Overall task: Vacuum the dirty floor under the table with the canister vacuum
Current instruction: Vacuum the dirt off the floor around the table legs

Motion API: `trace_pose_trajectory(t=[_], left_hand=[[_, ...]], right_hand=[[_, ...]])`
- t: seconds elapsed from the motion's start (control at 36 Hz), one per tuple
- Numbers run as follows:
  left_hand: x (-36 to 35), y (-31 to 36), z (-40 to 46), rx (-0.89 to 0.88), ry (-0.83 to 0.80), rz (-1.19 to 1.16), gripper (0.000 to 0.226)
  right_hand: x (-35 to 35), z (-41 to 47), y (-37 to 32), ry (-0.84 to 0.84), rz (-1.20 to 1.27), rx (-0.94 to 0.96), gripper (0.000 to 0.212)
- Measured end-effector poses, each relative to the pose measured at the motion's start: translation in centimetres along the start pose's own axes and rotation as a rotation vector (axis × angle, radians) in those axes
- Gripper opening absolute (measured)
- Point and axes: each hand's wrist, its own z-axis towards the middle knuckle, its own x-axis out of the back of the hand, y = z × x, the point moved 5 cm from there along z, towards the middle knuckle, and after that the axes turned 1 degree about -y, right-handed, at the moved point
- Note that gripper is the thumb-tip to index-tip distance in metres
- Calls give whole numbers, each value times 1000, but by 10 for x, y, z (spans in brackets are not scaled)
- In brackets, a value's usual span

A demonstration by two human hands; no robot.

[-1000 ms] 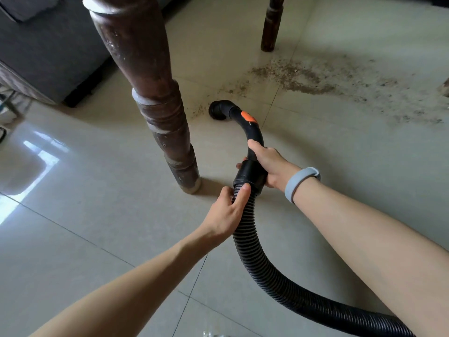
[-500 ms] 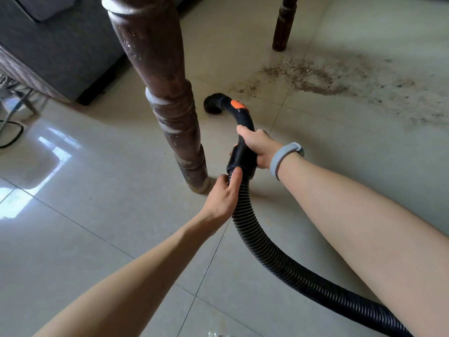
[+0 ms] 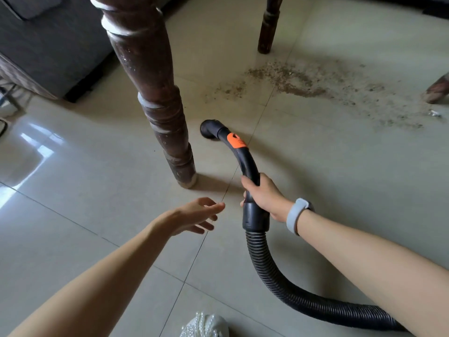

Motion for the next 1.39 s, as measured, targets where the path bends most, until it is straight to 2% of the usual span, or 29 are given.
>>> trace_pose_trajectory(t=[0.14, 0.25, 0.42, 0.61, 0.69, 0.81, 0.94, 0.97, 1.03, 1.08, 1.25, 1.39], left_hand=[[3, 14, -22, -45, 205, -114, 28], [-8, 39, -57, -67, 246, -202, 20], [-13, 73, -125, -59, 316, -328, 13], [-22, 100, -211, 23, 361, -504, 16], [-31, 118, -252, 75, 361, -652, 10], [-49, 151, -308, 135, 304, -692, 41], [-72, 183, -369, 203, 200, -720, 61], [-75, 189, -380, 198, 181, -745, 61], [-76, 196, -397, 191, 183, -801, 46], [-68, 198, -415, 181, 248, -817, 30], [-16, 211, -459, 45, 275, -892, 33], [62, 211, -482, -32, 229, -842, 29]], right_hand=[[17, -47, 8, 26, -182, -45, 27], [27, -89, -4, 38, -213, -94, 25], [37, -154, -42, 25, -362, -129, 32], [59, -231, -90, -8, -542, -192, 34], [68, -264, -119, -48, -600, -221, 41], [86, -317, -159, -116, -675, -276, 41], [91, -394, -211, -134, -589, -310, 40], [88, -409, -220, -141, -570, -319, 40], [80, -434, -234, -164, -547, -323, 38], [70, -452, -251, -182, -525, -320, 38], [28, -473, -314, -146, -520, -273, 39], [-27, -466, -370, -86, -533, -238, 37]])
